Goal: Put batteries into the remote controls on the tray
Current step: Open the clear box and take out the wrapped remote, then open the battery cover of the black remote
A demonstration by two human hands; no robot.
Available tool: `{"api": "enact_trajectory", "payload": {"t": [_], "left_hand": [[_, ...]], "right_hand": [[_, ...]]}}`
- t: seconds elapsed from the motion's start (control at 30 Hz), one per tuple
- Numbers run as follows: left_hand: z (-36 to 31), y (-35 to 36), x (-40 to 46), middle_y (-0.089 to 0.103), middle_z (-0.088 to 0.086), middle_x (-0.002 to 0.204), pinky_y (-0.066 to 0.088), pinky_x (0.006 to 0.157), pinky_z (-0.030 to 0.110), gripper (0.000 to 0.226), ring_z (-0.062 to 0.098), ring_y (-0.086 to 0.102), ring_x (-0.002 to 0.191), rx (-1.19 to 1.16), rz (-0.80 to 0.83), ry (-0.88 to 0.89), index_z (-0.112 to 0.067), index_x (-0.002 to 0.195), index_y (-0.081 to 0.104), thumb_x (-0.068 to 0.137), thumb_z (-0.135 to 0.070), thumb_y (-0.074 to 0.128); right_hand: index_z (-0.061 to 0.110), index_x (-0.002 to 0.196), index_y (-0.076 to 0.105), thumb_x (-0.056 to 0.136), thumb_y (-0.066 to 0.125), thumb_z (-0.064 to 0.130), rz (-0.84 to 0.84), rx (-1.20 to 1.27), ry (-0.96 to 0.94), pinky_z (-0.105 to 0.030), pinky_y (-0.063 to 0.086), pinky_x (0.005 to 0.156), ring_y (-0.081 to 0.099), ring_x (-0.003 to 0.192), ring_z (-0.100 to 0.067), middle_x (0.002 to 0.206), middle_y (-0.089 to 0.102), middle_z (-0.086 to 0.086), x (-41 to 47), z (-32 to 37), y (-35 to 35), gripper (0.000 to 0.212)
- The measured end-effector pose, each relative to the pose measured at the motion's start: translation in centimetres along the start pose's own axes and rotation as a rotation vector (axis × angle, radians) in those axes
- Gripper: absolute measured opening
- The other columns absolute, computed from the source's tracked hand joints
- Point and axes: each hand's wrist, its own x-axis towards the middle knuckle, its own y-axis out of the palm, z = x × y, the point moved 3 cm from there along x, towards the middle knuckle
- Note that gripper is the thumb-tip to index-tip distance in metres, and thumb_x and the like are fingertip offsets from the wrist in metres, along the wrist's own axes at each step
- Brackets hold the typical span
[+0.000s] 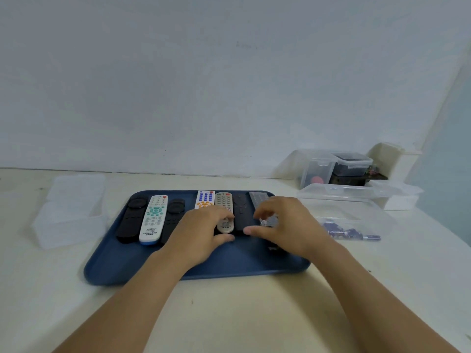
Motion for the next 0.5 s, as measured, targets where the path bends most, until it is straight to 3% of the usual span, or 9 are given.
{"api": "enact_trajectory", "payload": {"t": [0.07,0.2,0.37,0.5], "left_hand": [[-0.1,0.0,0.1,0.069,-0.011,0.117,0.049,0.094,0.03,0.044,0.012,0.062,0.106,-0.028,-0.015,0.002,-0.029,0.122,0.067,0.081,-0.039,0.08],[0.4,0.1,0.1,0.069,-0.012,0.111,0.052,0.09,0.035,0.038,0.011,0.063,0.101,-0.104,-0.003,-0.013,-0.03,0.114,0.068,0.077,-0.029,0.076],[1.1,0.3,0.2,0.066,-0.012,0.116,0.05,0.098,0.032,0.047,0.008,0.06,0.107,-0.186,0.012,-0.035,-0.026,0.119,0.068,0.075,-0.027,0.083],[0.9,0.3,0.3,0.066,-0.008,0.116,0.049,0.099,0.032,0.046,0.01,0.06,0.109,-0.239,0.029,-0.066,-0.023,0.116,0.069,0.071,-0.019,0.077]], "right_hand": [[0.031,0.1,0.068,0.076,0.071,0.062,-0.043,-0.063,0.002,-0.032,0.053,0.073,0.06,0.081,-0.009,0.088,0.066,0.013,0.3,1.4,1.5,0.039],[0.028,0.085,0.06,0.077,0.059,0.061,-0.004,-0.185,0.04,-0.028,0.041,0.058,0.057,0.078,-0.015,0.086,0.065,0.008,1.4,3.0,3.5,0.035],[0.038,0.12,0.061,0.089,0.052,0.058,0.181,-0.33,-0.017,-0.033,0.04,0.071,0.058,0.107,-0.028,0.109,0.064,-0.003,1.5,2.8,3.7,0.038],[0.032,0.121,0.058,0.091,0.057,0.058,0.136,-0.308,0.006,-0.031,0.034,0.069,0.06,0.106,-0.025,0.112,0.067,-0.002,1.8,3.3,3.6,0.039]]}}
